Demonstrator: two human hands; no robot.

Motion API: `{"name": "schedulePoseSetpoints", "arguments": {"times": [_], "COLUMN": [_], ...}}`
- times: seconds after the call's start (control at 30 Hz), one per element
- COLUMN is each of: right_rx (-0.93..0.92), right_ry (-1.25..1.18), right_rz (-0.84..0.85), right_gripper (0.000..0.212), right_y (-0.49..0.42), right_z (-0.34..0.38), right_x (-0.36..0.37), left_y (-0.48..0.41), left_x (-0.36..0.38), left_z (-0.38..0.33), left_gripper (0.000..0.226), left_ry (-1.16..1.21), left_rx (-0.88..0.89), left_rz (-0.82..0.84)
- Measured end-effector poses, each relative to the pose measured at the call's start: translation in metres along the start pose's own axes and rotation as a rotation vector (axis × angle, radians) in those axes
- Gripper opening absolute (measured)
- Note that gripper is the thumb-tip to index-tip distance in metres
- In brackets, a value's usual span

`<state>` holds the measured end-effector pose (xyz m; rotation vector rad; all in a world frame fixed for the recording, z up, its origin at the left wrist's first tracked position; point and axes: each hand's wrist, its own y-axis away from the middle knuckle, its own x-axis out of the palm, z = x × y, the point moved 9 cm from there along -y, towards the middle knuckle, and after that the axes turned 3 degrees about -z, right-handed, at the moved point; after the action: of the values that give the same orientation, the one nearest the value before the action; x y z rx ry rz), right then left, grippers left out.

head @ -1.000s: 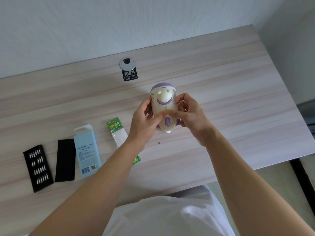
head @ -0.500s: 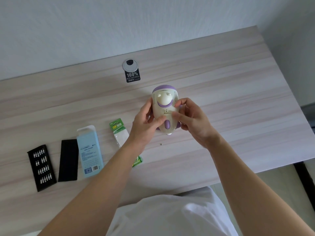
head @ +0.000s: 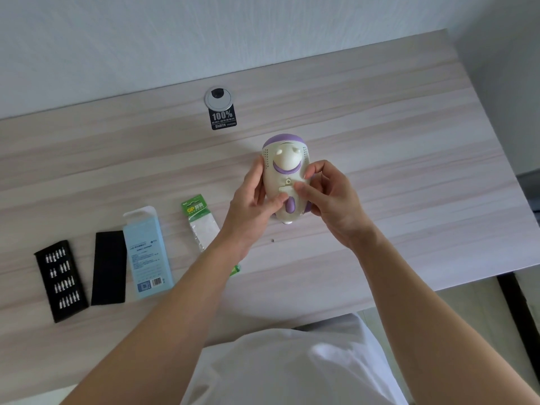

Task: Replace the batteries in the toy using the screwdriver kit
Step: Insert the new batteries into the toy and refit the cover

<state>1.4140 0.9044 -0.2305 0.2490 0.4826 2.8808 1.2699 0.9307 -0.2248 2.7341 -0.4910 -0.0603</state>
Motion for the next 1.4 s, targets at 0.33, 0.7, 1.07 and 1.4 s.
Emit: {"name": "schedulePoseSetpoints", "arguments": {"times": [0.33, 0.7, 1.07, 1.4], "right_rx": [0.011, -0.016, 0.014, 0.023], "right_ry": [0.074, 0.159, 0.113, 0.142], "right_rz": [-0.034, -0.024, -0.006, 0.008], "right_gripper": [0.028, 0.034, 0.024, 0.023], "right_y": [0.001, -0.001, 0.002, 0.002], "right_z": [0.003, 0.001, 0.007, 0.003], "right_x": [-0.002, -0.003, -0.003, -0.001], "left_y": [0.000, -0.002, -0.001, -0.002], "left_x": [0.001, -0.003, -0.001, -0.007], "left_z": [-0.003, 0.003, 0.004, 0.008], "left_gripper": [0.053, 0.072, 0.087, 0.088], "left_ry": [-0.033, -0.037, 0.004, 0.020], "left_rx": [0.060, 0.064, 0.033, -0.004], "left_rz": [-0.064, -0.135, 0.095, 0.070]}}
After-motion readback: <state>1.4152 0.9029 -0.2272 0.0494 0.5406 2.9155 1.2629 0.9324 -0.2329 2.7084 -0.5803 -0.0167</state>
